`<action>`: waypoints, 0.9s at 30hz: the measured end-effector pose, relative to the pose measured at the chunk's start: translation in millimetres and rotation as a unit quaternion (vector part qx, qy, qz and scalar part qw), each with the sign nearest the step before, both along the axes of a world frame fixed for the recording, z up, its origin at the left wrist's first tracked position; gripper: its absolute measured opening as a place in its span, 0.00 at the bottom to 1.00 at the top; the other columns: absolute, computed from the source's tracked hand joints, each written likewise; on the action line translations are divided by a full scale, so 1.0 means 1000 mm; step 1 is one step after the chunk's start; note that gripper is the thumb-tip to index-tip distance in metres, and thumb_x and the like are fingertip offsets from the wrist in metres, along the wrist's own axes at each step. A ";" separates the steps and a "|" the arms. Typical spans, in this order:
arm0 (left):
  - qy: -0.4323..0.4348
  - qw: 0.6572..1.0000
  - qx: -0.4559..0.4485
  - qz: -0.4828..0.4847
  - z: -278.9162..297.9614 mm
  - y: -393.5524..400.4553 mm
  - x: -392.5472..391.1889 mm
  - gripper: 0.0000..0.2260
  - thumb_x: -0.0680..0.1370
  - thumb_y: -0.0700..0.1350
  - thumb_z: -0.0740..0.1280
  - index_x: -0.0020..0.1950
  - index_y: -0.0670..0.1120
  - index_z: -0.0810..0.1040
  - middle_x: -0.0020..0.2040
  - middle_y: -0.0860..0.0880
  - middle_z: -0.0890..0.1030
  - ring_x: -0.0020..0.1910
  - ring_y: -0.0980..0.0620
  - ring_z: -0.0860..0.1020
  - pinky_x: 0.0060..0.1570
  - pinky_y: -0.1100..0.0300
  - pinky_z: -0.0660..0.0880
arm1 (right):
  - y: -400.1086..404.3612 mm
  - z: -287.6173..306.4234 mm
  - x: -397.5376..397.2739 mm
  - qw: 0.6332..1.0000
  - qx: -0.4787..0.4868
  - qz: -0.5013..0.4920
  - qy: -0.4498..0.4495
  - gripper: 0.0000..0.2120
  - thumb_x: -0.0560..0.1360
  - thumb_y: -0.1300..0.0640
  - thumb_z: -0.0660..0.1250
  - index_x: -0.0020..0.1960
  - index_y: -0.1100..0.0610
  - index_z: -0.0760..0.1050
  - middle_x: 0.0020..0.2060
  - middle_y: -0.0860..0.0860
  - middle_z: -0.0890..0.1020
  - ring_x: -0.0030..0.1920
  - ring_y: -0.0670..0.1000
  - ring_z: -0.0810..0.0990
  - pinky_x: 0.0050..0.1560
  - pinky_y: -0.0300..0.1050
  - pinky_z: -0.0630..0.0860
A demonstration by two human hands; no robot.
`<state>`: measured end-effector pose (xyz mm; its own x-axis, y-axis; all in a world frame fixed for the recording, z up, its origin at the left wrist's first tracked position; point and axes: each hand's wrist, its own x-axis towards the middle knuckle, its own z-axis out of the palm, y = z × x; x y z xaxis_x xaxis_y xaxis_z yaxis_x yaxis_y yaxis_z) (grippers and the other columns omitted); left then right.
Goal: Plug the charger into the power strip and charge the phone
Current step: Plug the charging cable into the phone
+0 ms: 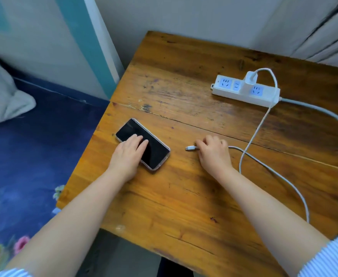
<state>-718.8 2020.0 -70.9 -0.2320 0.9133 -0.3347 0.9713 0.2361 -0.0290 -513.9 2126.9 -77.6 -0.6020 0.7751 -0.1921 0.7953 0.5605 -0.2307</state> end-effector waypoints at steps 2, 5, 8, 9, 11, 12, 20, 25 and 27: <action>-0.015 0.999 0.014 0.050 -0.001 -0.001 0.001 0.30 0.76 0.37 0.63 0.74 0.45 0.54 0.75 0.45 0.58 0.74 0.46 0.56 0.70 0.54 0.61 | -0.004 -0.002 0.002 1.000 0.000 0.004 0.009 0.12 0.77 0.62 0.57 0.59 0.57 0.73 0.49 0.59 0.76 0.52 0.59 0.71 0.52 0.50 0.67; -0.101 0.963 0.048 0.245 0.001 -0.001 0.011 0.24 0.77 0.43 0.61 0.72 0.44 0.58 0.73 0.42 0.62 0.70 0.43 0.62 0.65 0.49 0.67 | -0.012 -0.001 0.006 0.999 -0.008 -0.004 0.038 0.11 0.76 0.65 0.61 0.57 0.60 0.76 0.42 0.62 0.77 0.44 0.61 0.73 0.42 0.51 0.68; -0.150 0.938 0.047 0.307 -0.001 0.006 0.022 0.25 0.78 0.52 0.59 0.72 0.44 0.58 0.74 0.39 0.59 0.70 0.39 0.61 0.65 0.47 0.66 | -0.020 0.001 0.010 0.998 -0.006 -0.012 0.059 0.11 0.69 0.70 0.69 0.51 0.63 0.79 0.31 0.63 0.77 0.32 0.62 0.76 0.31 0.50 0.72; -0.162 0.928 0.045 0.333 -0.001 0.012 0.025 0.27 0.78 0.55 0.58 0.72 0.44 0.58 0.74 0.38 0.57 0.70 0.39 0.60 0.65 0.46 0.65 | -0.022 0.002 0.011 0.998 -0.006 -0.015 0.062 0.11 0.67 0.71 0.71 0.49 0.64 0.80 0.29 0.63 0.77 0.30 0.62 0.75 0.28 0.48 0.72; -0.164 0.909 0.041 0.382 -0.004 0.026 0.031 0.32 0.75 0.60 0.60 0.72 0.44 0.57 0.73 0.37 0.57 0.69 0.37 0.61 0.64 0.46 0.66 | -0.025 0.003 0.013 0.998 -0.015 -0.022 0.065 0.11 0.67 0.71 0.71 0.48 0.64 0.80 0.29 0.62 0.77 0.29 0.62 0.75 0.28 0.46 0.69; -0.157 0.903 0.039 0.397 -0.004 0.033 0.033 0.34 0.74 0.61 0.62 0.71 0.43 0.58 0.72 0.37 0.58 0.67 0.36 0.62 0.63 0.46 0.67 | -0.026 0.003 0.014 0.997 -0.016 -0.023 0.069 0.11 0.67 0.71 0.71 0.48 0.64 0.80 0.29 0.62 0.77 0.29 0.61 0.75 0.28 0.45 0.67; -0.167 0.963 0.006 0.212 -0.014 0.051 0.018 0.35 0.68 0.50 0.72 0.69 0.44 0.58 0.76 0.41 0.49 0.74 0.37 0.47 0.73 0.44 0.51 | -0.025 0.001 0.023 0.994 -0.020 -0.029 0.104 0.11 0.70 0.70 0.68 0.51 0.64 0.79 0.33 0.64 0.78 0.33 0.63 0.76 0.31 0.50 0.73; -0.126 0.991 -0.016 0.037 -0.013 0.043 0.006 0.26 0.68 0.47 0.72 0.63 0.46 0.66 0.75 0.43 0.54 0.75 0.42 0.49 0.73 0.44 0.51 | -0.026 -0.001 0.025 0.990 -0.032 -0.043 0.130 0.10 0.72 0.68 0.66 0.53 0.64 0.78 0.37 0.64 0.78 0.38 0.63 0.76 0.36 0.51 0.72; -0.114 0.990 0.020 0.077 -0.013 0.044 0.014 0.25 0.70 0.51 0.71 0.61 0.45 0.67 0.73 0.40 0.59 0.74 0.41 0.54 0.72 0.46 0.55 | -0.025 -0.003 0.026 0.988 -0.047 -0.056 0.136 0.10 0.74 0.66 0.63 0.54 0.63 0.78 0.40 0.64 0.78 0.42 0.63 0.75 0.40 0.52 0.72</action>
<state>-704.8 2064.3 -83.9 -0.2931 0.8864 -0.3583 0.9038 0.3791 0.1986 -488.2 2101.5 -80.7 -0.5525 0.8262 -0.1100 0.7531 0.4382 -0.4908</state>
